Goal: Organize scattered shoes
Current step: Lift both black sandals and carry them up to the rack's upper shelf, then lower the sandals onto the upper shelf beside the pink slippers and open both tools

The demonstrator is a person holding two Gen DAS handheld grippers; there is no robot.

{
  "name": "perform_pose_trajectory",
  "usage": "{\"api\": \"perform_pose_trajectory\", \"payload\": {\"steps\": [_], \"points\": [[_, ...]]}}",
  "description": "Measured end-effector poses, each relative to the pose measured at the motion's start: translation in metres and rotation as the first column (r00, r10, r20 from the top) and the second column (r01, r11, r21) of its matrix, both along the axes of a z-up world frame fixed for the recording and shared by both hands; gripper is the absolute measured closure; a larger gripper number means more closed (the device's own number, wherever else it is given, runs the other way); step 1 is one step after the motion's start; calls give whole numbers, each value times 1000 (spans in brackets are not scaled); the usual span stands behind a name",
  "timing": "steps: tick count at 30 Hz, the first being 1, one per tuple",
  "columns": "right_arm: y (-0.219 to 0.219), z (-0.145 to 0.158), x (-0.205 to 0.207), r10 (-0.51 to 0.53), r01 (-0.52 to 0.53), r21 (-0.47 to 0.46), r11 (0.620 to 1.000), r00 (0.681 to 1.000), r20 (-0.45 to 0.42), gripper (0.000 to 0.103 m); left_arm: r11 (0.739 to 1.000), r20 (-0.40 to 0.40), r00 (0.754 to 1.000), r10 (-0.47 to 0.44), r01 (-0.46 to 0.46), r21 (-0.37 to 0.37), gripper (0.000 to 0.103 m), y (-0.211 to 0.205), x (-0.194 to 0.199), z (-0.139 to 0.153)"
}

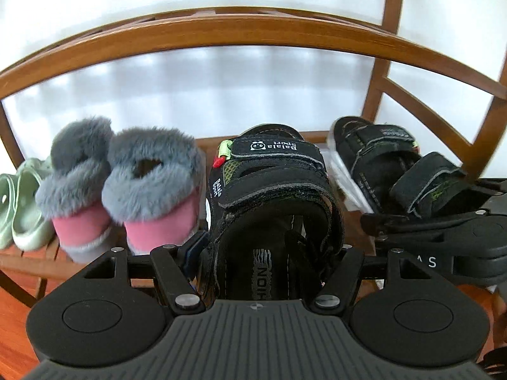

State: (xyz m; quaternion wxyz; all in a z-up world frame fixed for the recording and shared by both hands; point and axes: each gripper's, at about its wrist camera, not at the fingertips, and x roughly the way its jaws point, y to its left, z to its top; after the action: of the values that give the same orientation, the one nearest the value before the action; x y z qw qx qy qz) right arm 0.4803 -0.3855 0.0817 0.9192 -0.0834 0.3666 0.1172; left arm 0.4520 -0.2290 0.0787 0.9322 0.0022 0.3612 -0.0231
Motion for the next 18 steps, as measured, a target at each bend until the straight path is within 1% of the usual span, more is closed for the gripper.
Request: {"api": "perform_pose_trajectory", "payload": {"steps": [7, 12, 18], "points": [[4, -7, 13, -7, 8, -33, 999, 999, 32, 27, 1000, -28, 1000, 1, -1, -4, 34, -1, 19, -11], [2, -15, 25, -15, 16, -24, 1000, 1000, 12, 27, 1000, -49, 999, -5, 5, -3, 34, -3, 31, -19], [1, -20, 34, -21, 21, -20, 1000, 1000, -3, 26, 1000, -50, 999, -21, 22, 9, 34, -6, 40, -22]]}}
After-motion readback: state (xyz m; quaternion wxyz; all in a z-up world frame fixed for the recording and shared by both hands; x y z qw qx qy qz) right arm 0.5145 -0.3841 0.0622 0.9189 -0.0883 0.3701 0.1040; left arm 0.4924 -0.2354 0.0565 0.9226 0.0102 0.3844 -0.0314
